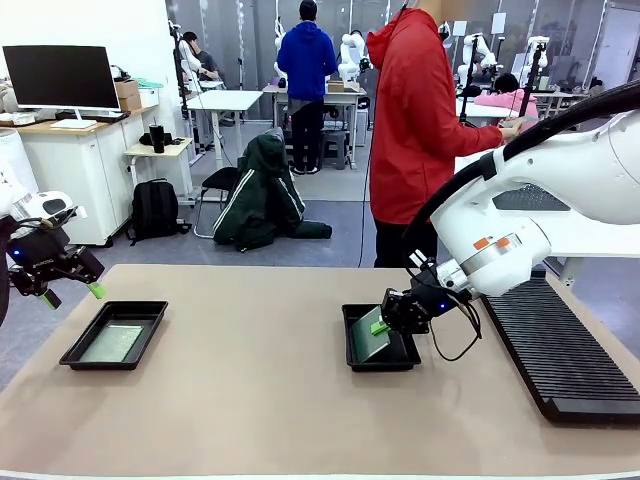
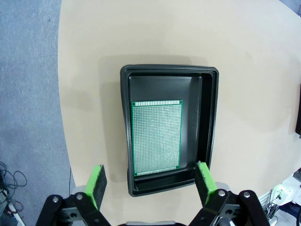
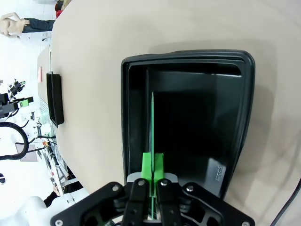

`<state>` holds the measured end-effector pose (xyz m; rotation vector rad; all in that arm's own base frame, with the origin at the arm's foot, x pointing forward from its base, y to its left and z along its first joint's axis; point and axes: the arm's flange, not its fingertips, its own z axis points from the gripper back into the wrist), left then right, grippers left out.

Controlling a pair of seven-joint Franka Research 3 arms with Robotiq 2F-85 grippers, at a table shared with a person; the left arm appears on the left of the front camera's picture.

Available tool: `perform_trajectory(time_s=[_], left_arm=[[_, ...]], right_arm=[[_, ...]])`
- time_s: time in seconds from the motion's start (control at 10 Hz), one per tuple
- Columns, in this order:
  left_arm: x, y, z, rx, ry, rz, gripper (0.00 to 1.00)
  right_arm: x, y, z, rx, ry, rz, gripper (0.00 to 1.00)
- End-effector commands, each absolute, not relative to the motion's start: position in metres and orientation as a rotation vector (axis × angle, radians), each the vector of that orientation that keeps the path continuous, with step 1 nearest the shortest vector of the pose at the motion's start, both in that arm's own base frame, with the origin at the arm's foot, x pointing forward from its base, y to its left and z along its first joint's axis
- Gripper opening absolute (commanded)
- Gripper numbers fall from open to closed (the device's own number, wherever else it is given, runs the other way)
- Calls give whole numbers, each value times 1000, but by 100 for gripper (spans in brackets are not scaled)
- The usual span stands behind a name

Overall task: Inspect and transfer BCBs to ESD trays.
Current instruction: Pick up the Blank PCB from the PCB Rack and place it in the right ESD tray.

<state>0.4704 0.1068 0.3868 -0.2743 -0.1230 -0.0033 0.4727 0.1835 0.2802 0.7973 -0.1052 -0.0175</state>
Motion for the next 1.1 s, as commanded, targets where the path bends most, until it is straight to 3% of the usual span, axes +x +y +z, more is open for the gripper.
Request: perform_trajectory(time_s=[0.0,0.7,0.8,0.9,1.0], left_arm=[[471,108,386,-278,-133,-4,100],[471,108,386,-278,-133,-4,100],[471,108,386,-278,-133,-4,100],[471,108,386,-278,-133,-4,100],[471,108,386,-278,-133,-4,100]], right_arm=[[472,184,281,799,-109,-12,2],[473,184,280,797,-105,-17,2],[472,185,286,759,-111,-34,19],[470,185,293,732,-117,-44,21],[468,186,299,715,-119,-48,38]])
